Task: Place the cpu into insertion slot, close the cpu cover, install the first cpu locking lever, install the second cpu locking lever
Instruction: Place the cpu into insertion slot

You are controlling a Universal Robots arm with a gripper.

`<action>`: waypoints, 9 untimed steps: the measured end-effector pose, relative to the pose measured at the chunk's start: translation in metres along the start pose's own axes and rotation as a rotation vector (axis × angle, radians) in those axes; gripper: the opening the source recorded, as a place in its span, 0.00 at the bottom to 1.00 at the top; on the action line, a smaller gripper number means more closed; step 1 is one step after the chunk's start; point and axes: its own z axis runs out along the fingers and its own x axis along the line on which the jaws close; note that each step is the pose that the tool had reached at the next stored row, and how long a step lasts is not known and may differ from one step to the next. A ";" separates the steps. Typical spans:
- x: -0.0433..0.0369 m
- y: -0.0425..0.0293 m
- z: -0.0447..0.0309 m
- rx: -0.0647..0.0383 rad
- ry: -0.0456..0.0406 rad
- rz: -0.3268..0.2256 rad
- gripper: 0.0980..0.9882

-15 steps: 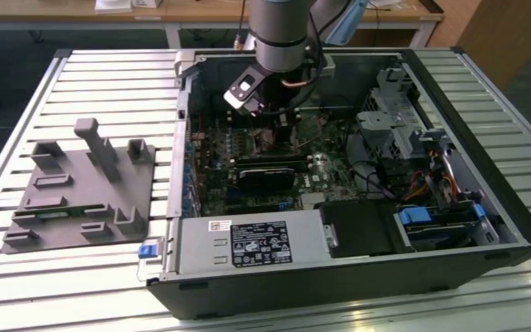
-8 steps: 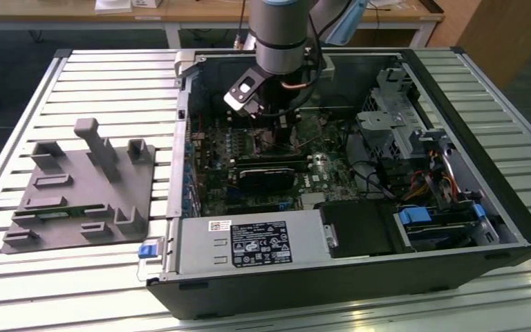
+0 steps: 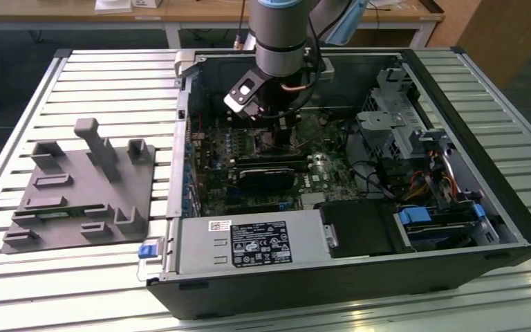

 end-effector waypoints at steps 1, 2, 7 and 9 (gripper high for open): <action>-0.0001 -0.0001 0.0002 0.000 -0.0002 0.000 0.50; -0.0001 0.0000 0.0003 0.000 -0.0003 0.000 0.50; 0.0000 0.0000 0.0005 0.000 0.0000 0.000 0.50; 0.0000 0.0000 0.0005 0.000 0.0000 0.000 0.50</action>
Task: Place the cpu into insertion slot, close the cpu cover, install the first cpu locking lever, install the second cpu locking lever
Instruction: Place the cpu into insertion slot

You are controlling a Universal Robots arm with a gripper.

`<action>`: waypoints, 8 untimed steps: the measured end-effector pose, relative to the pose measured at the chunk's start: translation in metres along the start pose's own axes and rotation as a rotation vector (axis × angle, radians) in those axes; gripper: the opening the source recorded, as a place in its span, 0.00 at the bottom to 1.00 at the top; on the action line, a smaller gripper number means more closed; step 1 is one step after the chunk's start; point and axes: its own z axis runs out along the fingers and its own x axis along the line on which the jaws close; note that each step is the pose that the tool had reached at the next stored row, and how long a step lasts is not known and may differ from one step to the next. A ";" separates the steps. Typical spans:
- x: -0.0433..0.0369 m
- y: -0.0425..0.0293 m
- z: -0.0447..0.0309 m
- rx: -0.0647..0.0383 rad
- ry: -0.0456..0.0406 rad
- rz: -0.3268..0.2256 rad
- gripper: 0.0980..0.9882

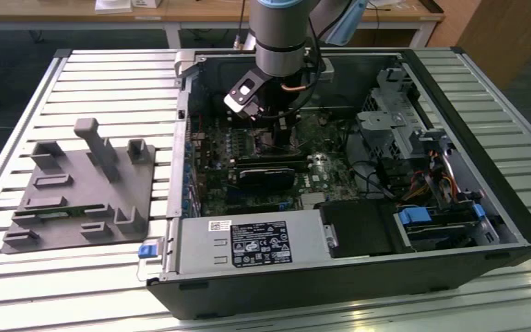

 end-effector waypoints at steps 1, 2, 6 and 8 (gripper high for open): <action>0.0001 0.0001 0.0002 0.000 0.0005 0.000 0.51; 0.0001 0.0001 0.0003 -0.001 0.0006 0.000 0.51; 0.0000 0.0000 0.0001 0.000 0.0002 0.000 0.58; 0.0000 0.0001 0.0001 0.000 0.0001 0.000 0.58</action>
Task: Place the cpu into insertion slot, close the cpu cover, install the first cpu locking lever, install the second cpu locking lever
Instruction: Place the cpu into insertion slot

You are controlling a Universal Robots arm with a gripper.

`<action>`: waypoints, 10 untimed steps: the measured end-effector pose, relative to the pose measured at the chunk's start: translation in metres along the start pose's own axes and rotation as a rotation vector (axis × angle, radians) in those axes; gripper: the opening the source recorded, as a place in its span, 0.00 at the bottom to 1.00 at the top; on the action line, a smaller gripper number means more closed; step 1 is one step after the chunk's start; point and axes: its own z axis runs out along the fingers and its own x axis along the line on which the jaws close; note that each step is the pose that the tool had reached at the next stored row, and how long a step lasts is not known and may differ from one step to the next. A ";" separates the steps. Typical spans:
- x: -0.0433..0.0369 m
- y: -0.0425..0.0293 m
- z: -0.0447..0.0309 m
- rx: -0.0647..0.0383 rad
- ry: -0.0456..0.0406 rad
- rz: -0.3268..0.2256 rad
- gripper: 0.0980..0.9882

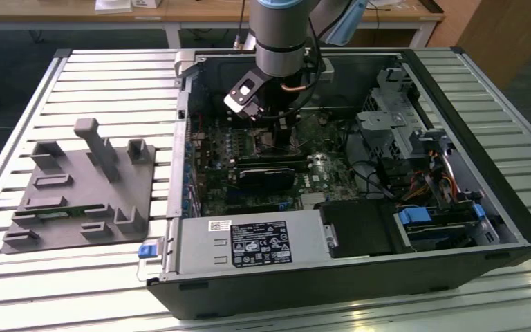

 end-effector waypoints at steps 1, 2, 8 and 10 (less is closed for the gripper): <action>0.0000 0.0000 -0.0004 0.000 -0.0003 0.000 0.58; 0.0000 0.0000 -0.0011 0.000 -0.0002 0.000 0.58; -0.0002 0.0005 -0.0116 0.000 0.0001 0.000 0.56; -0.0003 0.0006 -0.0147 0.001 -0.0001 0.000 0.49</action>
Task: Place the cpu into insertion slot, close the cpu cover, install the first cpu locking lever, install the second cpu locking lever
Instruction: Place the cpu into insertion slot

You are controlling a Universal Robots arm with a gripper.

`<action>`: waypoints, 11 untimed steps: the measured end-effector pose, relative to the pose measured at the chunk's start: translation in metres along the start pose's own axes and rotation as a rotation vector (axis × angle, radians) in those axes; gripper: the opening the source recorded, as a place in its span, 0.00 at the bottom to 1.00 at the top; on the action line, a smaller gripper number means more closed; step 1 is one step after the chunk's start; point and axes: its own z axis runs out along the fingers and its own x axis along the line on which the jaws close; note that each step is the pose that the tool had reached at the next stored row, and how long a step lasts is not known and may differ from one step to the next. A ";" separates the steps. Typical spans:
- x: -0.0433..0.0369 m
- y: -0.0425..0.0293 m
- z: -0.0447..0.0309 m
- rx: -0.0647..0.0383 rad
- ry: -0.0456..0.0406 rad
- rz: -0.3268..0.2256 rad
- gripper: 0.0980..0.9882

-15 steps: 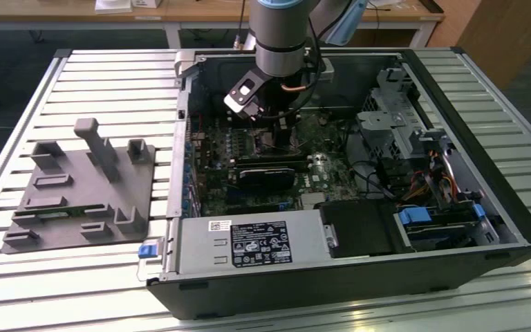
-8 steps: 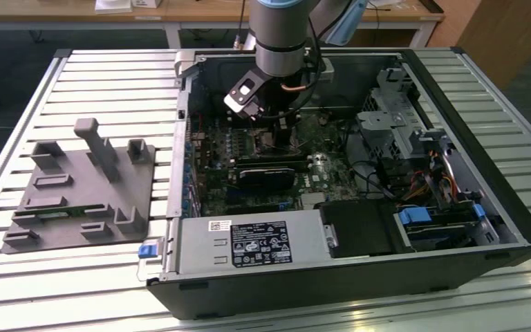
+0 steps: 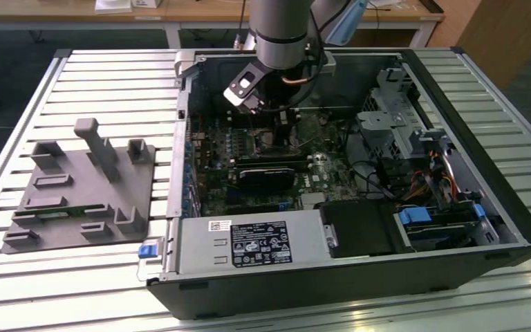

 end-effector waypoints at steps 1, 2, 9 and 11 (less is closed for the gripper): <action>0.0000 0.0000 -0.0008 0.000 0.0001 0.000 0.42; 0.0000 0.0001 -0.0012 0.000 0.0002 0.000 0.42; -0.0001 0.0002 -0.0040 0.000 0.0002 0.000 0.16; -0.0001 0.0002 -0.0047 0.001 0.0004 0.000 0.03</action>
